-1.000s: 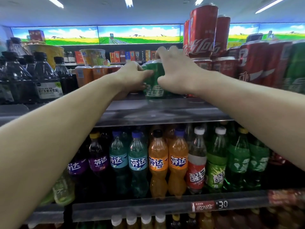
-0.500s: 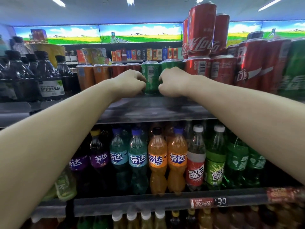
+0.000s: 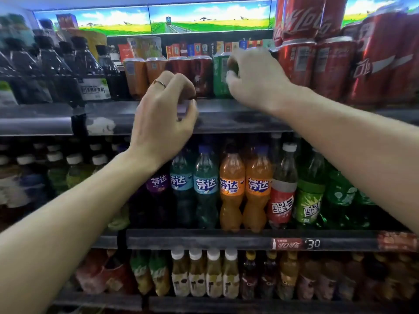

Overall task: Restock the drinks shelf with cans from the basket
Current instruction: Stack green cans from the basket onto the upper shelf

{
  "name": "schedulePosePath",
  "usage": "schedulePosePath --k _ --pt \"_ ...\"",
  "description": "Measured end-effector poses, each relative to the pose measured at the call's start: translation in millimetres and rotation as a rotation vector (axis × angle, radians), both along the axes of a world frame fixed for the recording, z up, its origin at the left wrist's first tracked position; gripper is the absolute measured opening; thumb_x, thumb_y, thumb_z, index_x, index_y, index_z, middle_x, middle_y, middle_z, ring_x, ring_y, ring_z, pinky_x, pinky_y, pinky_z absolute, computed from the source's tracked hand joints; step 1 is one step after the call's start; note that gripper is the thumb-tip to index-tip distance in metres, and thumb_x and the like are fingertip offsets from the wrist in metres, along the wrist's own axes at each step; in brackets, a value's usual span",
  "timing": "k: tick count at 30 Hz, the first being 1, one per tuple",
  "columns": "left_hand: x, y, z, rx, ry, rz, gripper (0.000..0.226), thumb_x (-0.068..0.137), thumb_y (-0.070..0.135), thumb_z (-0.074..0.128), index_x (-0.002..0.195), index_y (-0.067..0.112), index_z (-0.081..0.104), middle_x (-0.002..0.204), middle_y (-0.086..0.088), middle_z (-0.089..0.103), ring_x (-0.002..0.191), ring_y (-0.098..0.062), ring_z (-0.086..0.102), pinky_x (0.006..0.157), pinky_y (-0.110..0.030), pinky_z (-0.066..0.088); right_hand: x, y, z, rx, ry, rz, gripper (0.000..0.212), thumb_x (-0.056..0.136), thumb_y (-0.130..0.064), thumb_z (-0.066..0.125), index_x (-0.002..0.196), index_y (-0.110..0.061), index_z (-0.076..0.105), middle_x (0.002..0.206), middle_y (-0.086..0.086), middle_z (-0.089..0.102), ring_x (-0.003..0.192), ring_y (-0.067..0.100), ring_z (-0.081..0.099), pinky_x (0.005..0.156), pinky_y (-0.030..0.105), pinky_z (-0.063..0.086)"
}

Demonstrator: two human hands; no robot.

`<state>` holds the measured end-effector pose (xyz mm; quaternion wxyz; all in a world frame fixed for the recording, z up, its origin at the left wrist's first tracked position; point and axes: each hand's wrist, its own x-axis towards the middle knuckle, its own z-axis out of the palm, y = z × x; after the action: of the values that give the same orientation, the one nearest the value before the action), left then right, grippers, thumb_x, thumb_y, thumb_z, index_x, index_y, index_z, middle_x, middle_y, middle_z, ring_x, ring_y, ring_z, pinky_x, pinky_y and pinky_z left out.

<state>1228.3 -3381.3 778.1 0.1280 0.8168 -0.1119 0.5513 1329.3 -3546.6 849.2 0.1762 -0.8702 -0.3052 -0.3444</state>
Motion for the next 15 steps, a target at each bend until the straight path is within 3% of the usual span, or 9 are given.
schedulePosePath --k 3,5,9,12,15 --pt "-29 -2 -46 -0.048 0.015 -0.036 0.004 0.092 0.005 0.061 0.093 0.001 0.059 0.091 -0.009 0.058 0.080 -0.020 0.052 0.071 -0.032 0.044 -43 -5 -42 0.206 -0.203 0.217 0.024 0.096 -0.020 0.050 0.112 -0.008 0.063 0.096 0.004 0.062 0.085 0.019 0.057 0.079 0.031 0.048" --pt "-46 -3 -94 -0.064 0.121 -0.080 0.004 0.093 0.003 0.062 0.094 0.001 0.059 0.089 -0.008 0.058 0.077 -0.022 0.053 0.069 -0.035 0.045 -76 -9 -87 0.278 -0.169 0.392 0.017 0.093 -0.015 0.053 0.104 -0.007 0.064 0.087 0.001 0.061 0.076 0.015 0.054 0.071 0.026 0.046" --pt "-74 -6 -220 -0.153 0.534 -0.117 0.007 0.098 0.011 0.061 0.103 0.014 0.058 0.093 0.002 0.058 0.082 -0.019 0.058 0.070 -0.042 0.051 -117 -12 -211 0.269 0.289 0.551 0.008 0.093 -0.009 0.060 0.098 -0.013 0.065 0.082 -0.005 0.063 0.073 0.009 0.058 0.065 0.018 0.044" --pt "-94 -10 -322 -0.194 0.861 -0.053 0.012 0.100 0.025 0.056 0.111 0.021 0.055 0.099 0.008 0.058 0.090 -0.020 0.061 0.073 -0.043 0.053 -123 -14 -321 0.232 0.708 0.438 0.013 0.095 -0.010 0.059 0.100 -0.019 0.065 0.082 -0.012 0.061 0.071 0.003 0.057 0.064 0.019 0.046" --pt "-113 -12 -416 -0.321 1.108 0.012 0.013 0.099 0.026 0.057 0.111 0.022 0.055 0.092 0.011 0.055 0.088 -0.021 0.062 0.071 -0.041 0.052 -126 -21 -436 0.153 0.976 0.276 0.012 0.094 -0.011 0.059 0.100 -0.020 0.063 0.077 -0.012 0.058 0.064 0.003 0.051 0.066 0.030 0.047"
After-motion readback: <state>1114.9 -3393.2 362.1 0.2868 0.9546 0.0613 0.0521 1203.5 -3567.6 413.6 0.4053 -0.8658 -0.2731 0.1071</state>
